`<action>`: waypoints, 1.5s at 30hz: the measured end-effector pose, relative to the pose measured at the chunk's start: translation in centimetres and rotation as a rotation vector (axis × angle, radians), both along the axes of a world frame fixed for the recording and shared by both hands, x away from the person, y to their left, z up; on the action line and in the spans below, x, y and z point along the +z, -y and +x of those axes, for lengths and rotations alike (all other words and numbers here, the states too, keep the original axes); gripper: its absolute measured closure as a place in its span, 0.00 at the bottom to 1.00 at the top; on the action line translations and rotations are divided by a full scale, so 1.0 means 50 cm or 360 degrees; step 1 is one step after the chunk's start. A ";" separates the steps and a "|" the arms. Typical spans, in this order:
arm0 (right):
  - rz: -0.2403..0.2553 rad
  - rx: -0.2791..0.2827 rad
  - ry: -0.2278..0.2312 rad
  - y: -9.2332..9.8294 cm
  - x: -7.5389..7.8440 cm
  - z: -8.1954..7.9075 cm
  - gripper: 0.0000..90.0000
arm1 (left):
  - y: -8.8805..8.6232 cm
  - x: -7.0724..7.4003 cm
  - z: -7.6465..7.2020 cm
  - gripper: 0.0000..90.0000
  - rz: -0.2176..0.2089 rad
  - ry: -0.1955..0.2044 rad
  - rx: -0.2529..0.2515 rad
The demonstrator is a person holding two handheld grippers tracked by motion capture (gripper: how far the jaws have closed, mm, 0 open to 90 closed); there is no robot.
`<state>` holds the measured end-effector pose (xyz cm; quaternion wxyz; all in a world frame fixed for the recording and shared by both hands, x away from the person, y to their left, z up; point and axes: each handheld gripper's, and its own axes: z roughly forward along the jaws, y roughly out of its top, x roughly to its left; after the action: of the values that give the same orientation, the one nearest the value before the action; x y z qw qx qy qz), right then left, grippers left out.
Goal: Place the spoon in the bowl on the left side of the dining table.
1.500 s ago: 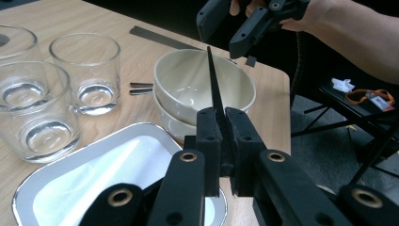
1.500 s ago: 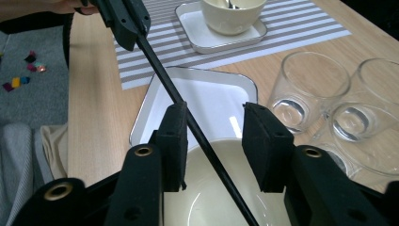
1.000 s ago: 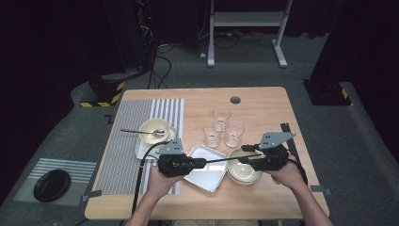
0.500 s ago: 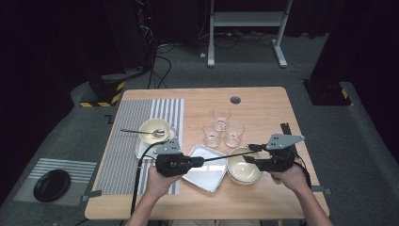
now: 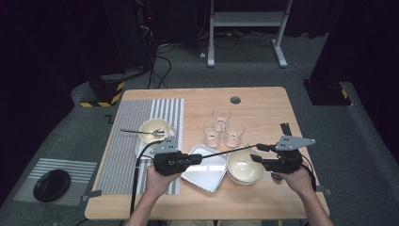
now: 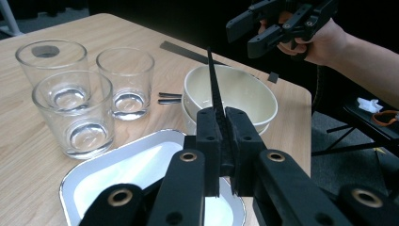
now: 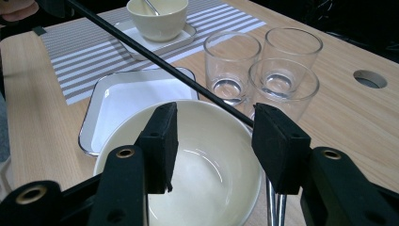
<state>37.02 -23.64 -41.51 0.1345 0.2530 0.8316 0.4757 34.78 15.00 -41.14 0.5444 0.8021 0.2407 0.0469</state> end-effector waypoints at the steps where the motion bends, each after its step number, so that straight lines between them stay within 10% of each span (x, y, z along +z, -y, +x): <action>1: 0.0007 -0.0008 0.0003 0.003 -0.001 -0.001 0.57 | -0.001 0.001 0.001 0.94 0.0003 0.0007 0.0001; 27: 0.0224 -0.0299 -0.0008 0.077 -0.046 -0.016 0.54 | -0.020 0.008 -0.001 0.94 -0.0030 0.0021 0.0085; 45: 0.0171 -0.0523 -0.0041 0.107 -0.091 -0.017 0.56 | -0.030 0.010 -0.005 0.94 -0.0038 0.0037 0.0142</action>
<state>36.16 -29.01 -46.06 0.1861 0.3984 0.7542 0.4877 34.55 16.48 -40.62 0.5541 0.7835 0.2705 0.0774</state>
